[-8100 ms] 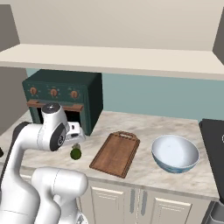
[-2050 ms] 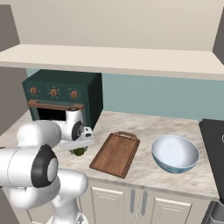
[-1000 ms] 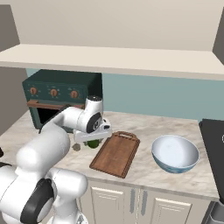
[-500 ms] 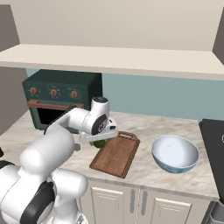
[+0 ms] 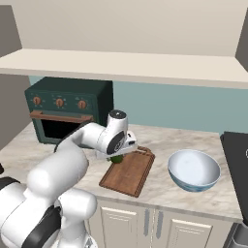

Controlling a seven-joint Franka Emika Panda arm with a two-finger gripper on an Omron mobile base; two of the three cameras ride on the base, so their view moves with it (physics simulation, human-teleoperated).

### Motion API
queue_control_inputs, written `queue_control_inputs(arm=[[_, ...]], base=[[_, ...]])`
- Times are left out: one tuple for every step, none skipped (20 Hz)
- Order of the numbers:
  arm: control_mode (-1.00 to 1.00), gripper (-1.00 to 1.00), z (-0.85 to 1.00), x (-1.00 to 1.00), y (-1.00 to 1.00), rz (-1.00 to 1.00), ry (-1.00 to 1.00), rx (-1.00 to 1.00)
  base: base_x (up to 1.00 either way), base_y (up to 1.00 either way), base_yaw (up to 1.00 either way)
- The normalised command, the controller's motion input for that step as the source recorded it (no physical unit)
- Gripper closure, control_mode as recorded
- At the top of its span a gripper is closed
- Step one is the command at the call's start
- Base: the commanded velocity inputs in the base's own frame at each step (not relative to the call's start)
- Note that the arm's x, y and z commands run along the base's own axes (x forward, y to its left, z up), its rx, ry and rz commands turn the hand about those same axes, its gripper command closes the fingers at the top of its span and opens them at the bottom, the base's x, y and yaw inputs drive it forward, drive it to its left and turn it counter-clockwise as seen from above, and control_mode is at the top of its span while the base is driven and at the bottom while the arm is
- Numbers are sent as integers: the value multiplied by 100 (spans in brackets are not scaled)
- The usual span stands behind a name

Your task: Open the cabinet. Place the bowl and condiment on the counter. Then place the lime and garlic on the cutting board.

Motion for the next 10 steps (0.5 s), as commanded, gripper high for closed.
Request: queue_control_inputs(arm=[[-100, 100, 0, 14, -23, 0, -3, 0], [-100, 100, 0, 18, -24, 0, 0, 0], [-100, 100, 0, 17, -26, 0, 0, 0], [-100, 100, 0, 20, -22, 0, 0, 0], [-100, 100, 0, 25, -21, 0, 0, 0], [-100, 100, 0, 26, -14, 0, 0, 0], [-100, 100, 0, 26, -16, 0, 0, 0], [-100, 100, 0, 31, -9, 0, 0, 0], [-100, 100, 0, 28, -12, 0, 0, 0], [-100, 100, 0, 27, -11, 0, 0, 0]], base=[[0, 0, 0], [0, 0, 0], [0, 0, 0], [0, 0, 0], [0, 0, 0], [0, 0, 0], [0, 0, 0], [0, 0, 0], [0, 0, 0], [0, 0, 0]])
